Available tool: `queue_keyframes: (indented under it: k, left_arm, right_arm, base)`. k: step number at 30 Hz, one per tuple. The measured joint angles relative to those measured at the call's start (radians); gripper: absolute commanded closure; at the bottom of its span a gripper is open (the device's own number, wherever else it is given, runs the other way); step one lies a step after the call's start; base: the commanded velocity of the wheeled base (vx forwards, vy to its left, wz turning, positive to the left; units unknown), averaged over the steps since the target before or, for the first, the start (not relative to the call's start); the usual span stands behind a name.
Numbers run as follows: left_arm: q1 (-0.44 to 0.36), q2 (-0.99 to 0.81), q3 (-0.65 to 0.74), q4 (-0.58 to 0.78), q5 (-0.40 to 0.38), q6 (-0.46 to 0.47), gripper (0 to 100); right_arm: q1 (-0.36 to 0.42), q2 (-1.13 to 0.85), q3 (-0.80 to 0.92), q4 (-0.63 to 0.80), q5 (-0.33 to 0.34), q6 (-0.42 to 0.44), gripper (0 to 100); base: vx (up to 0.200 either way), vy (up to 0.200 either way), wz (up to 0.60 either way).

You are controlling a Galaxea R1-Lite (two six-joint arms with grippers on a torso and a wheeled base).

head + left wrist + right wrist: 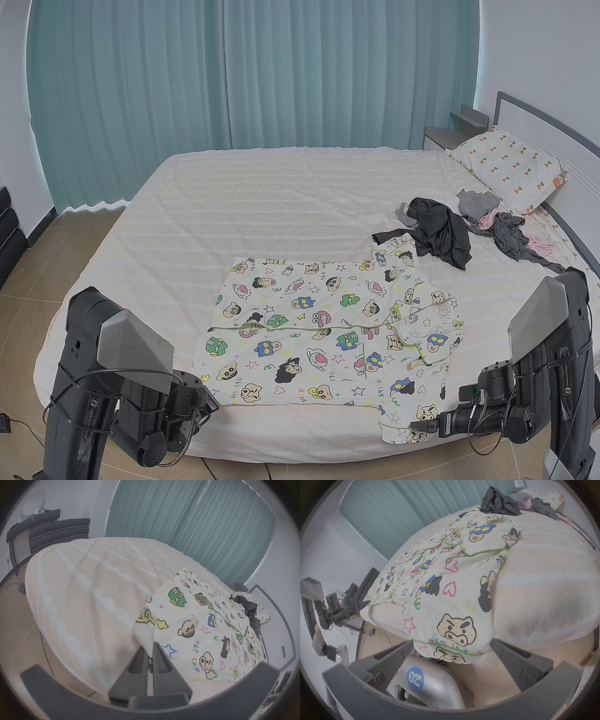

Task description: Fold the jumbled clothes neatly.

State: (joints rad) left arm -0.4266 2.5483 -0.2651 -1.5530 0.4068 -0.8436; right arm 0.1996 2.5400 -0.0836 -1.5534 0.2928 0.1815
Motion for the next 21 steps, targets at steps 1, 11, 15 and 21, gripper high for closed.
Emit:
queue_keyframes:
  k: [1, 11, 15, 21]
  left_arm:
    - [0.0, 0.0, 0.0, 0.0, -0.001, 0.0, 100]
    - [0.002, 0.0, 0.001, 0.0, -0.001, 0.0, 100]
    - [0.001, 0.0, 0.001, 0.0, -0.001, 0.0, 100]
    - [0.0, 0.0, 0.001, 0.0, -0.002, 0.0, 100]
  right_arm:
    - [-0.001, 0.0, 0.0, 0.0, -0.001, -0.001, 0]
    - [-0.05, 0.018, -0.036, 0.002, 0.01, -0.064, 0]
    - [-0.059, 0.032, -0.047, 0.001, 0.052, -0.076, 0]
    - [-0.063, 0.039, -0.046, 0.001, 0.118, -0.124, 0]
  base:
    - [0.0, 0.0, 0.0]
    - [0.0, 0.0, 0.0]
    - [0.0, 0.0, 0.0]
    - [0.0, 0.0, 0.0]
